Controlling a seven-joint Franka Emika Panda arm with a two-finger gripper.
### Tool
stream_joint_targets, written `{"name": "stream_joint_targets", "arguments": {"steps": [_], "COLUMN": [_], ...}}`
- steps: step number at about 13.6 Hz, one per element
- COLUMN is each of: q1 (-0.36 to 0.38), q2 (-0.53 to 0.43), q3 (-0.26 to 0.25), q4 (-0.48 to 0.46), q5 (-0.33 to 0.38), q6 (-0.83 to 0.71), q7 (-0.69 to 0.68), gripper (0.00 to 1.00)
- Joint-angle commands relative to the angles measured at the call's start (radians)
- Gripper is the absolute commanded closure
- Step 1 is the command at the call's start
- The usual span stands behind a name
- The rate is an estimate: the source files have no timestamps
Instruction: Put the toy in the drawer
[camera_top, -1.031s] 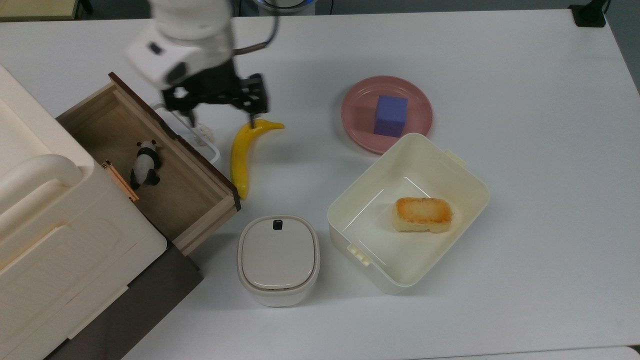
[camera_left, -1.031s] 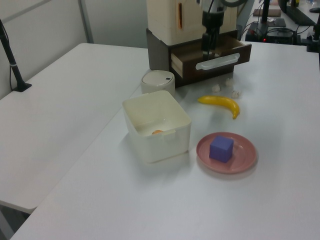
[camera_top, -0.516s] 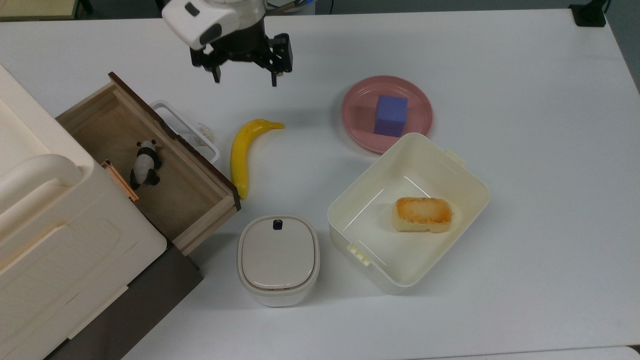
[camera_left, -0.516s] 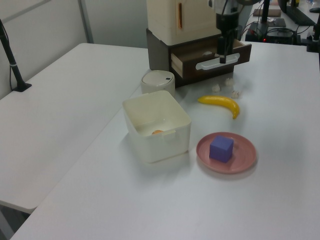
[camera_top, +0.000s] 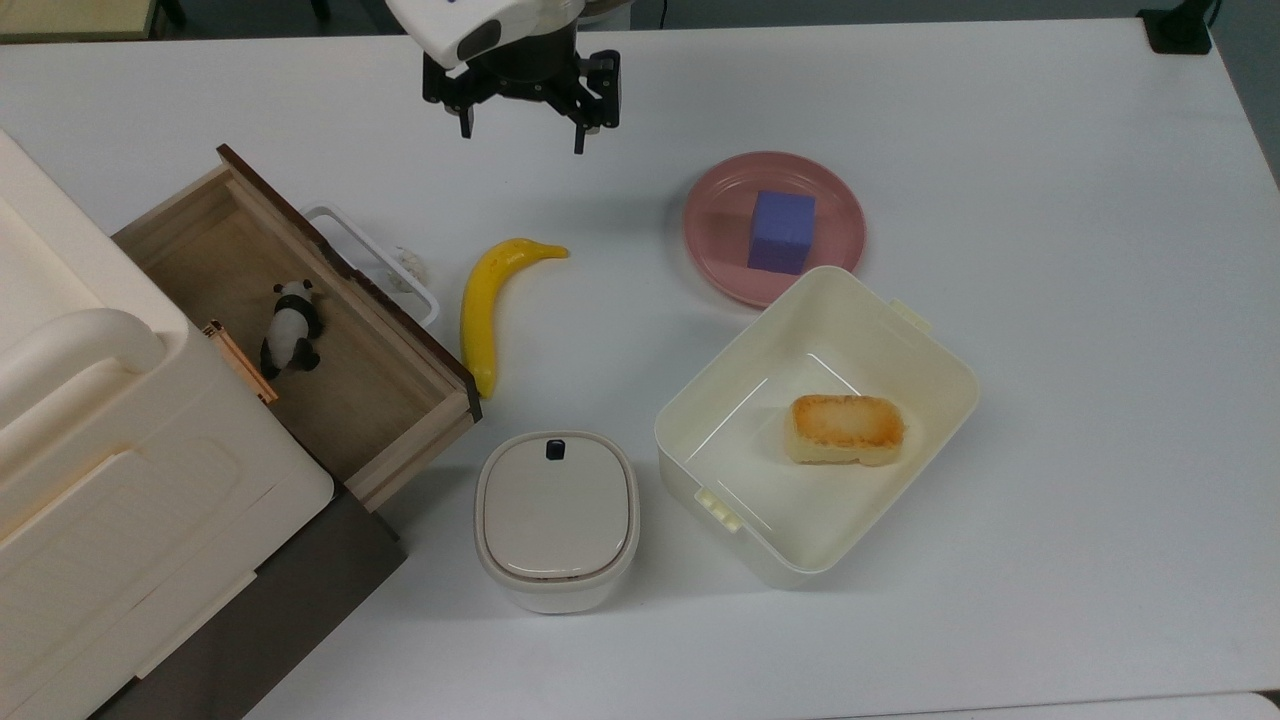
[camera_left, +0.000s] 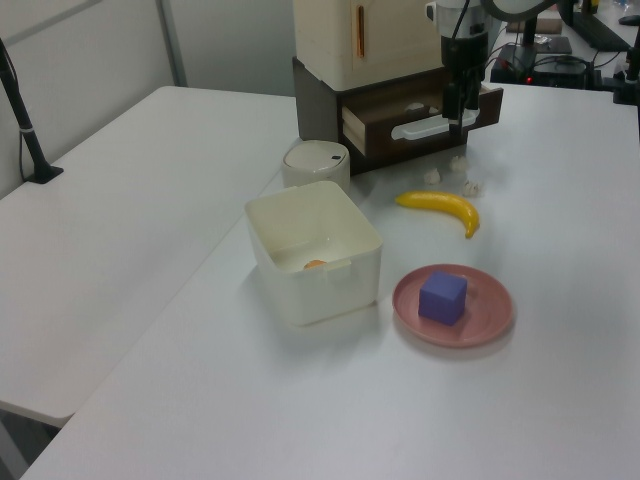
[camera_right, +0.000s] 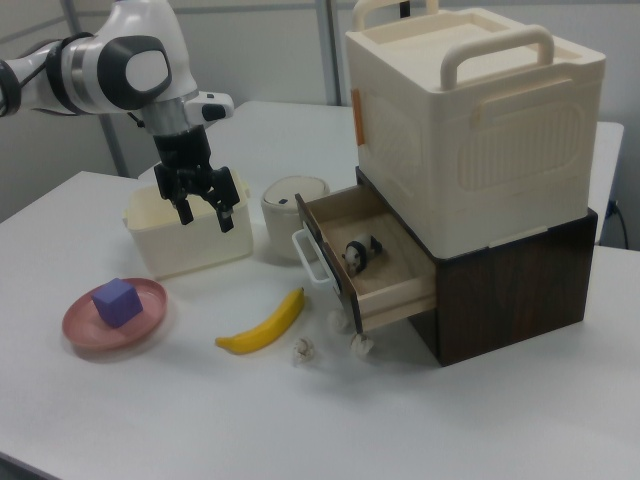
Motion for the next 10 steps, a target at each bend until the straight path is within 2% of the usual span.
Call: {"name": "stream_joint_targets", "arguments": {"steps": [1,10], "q1": [-0.005,0.005], "q2": [-0.038,-0.057], "q3": [-0.012,-0.008], "q4": [-0.013,0.015], "q5": [0.044,0.062], "q6": [-0.009,-0.015], "q7": [0.011,0.012], "gripper": [0.00,0.00]}}
